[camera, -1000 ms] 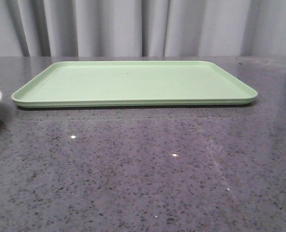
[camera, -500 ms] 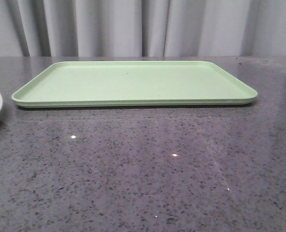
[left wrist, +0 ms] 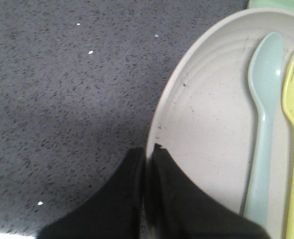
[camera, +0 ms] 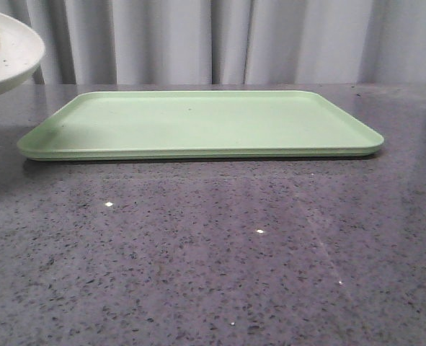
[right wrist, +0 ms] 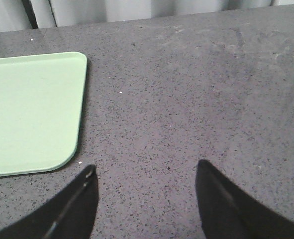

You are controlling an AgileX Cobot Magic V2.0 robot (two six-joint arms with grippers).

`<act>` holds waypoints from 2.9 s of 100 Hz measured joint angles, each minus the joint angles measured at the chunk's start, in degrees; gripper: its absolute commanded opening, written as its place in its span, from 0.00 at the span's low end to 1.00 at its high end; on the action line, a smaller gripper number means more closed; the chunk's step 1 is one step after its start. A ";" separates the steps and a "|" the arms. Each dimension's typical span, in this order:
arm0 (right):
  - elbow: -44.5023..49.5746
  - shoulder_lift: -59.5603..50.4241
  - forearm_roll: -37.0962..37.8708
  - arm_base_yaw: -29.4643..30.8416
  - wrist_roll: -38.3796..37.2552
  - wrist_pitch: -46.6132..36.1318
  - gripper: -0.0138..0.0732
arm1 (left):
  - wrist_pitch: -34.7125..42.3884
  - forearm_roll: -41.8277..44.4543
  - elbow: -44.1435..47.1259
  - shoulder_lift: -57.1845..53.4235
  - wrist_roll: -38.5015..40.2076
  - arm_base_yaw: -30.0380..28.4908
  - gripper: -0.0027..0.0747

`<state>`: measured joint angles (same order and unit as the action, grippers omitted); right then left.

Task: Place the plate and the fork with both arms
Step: 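Grip the plate rim with the left gripper and lift it, then carry the plate over the green tray and lower it onto it, then open the left gripper and raise it away from the plate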

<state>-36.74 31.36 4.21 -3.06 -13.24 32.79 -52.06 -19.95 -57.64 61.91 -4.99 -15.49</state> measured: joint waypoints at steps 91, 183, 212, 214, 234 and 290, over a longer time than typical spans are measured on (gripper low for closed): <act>0.00 0.00 -0.04 0.00 0.00 0.00 0.67 | 19.66 -11.70 -18.61 35.43 4.99 31.72 0.01; 0.00 0.00 -1.56 0.00 0.00 0.00 0.67 | 20.30 -13.70 -17.69 40.25 6.06 31.84 0.04; 0.00 0.00 -1.56 0.00 0.00 0.00 0.67 | 20.05 -14.23 -17.69 40.25 6.20 31.84 0.39; 0.00 0.00 -1.56 0.00 0.00 0.00 0.67 | 20.05 -14.23 -17.69 40.25 6.20 31.84 0.40; 0.00 0.00 -1.56 0.00 0.00 0.00 0.67 | 20.05 -14.23 -17.69 40.25 6.20 31.84 0.40; -3.03 2.78 -1.56 -1.01 0.00 3.27 0.67 | 14.86 4.32 -16.84 22.40 6.20 31.84 0.36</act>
<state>-39.77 34.13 2.65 -4.07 -13.24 36.06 -37.21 -15.62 -74.48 84.30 1.22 16.35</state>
